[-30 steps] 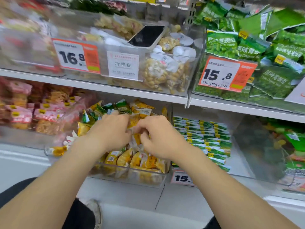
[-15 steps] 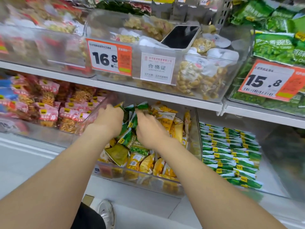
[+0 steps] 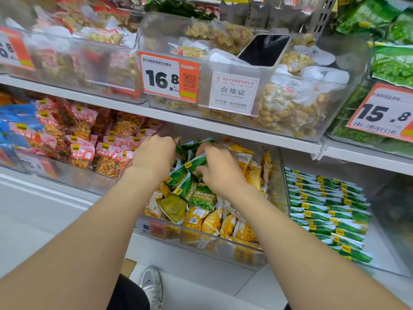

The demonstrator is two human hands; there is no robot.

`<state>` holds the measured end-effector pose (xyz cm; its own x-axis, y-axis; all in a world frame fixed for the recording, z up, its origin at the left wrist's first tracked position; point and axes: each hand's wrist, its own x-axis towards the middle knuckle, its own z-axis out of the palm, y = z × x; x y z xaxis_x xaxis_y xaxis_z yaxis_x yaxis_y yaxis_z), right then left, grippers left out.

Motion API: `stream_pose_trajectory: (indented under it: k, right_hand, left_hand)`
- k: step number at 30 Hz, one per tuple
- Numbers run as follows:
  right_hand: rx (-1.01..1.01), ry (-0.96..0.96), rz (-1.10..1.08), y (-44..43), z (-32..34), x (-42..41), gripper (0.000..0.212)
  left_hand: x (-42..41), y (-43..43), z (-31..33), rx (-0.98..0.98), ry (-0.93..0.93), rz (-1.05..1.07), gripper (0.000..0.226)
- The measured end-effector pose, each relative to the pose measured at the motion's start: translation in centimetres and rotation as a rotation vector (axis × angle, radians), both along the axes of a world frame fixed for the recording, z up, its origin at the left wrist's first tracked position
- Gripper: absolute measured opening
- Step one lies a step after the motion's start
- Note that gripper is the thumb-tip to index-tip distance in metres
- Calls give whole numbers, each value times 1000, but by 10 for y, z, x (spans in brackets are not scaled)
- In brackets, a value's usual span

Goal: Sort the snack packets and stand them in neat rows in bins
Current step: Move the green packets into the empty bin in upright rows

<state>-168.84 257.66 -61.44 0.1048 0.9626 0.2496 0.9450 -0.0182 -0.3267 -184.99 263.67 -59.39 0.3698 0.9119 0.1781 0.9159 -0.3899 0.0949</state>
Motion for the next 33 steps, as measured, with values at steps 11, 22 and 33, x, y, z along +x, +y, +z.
stream_pose_trajectory:
  k: [11, 22, 33]
  right_hand:
    - [281, 36, 156, -63, 22, 12, 25]
    - [72, 897, -2, -119, 38, 49, 30]
    - [77, 973, 9, -141, 42, 72, 23]
  left_hand:
    - [-5, -19, 12, -138, -506, -160, 14]
    - [15, -83, 36, -773, -886, -310, 14]
    - [49, -95, 29, -740, -914, -260, 30]
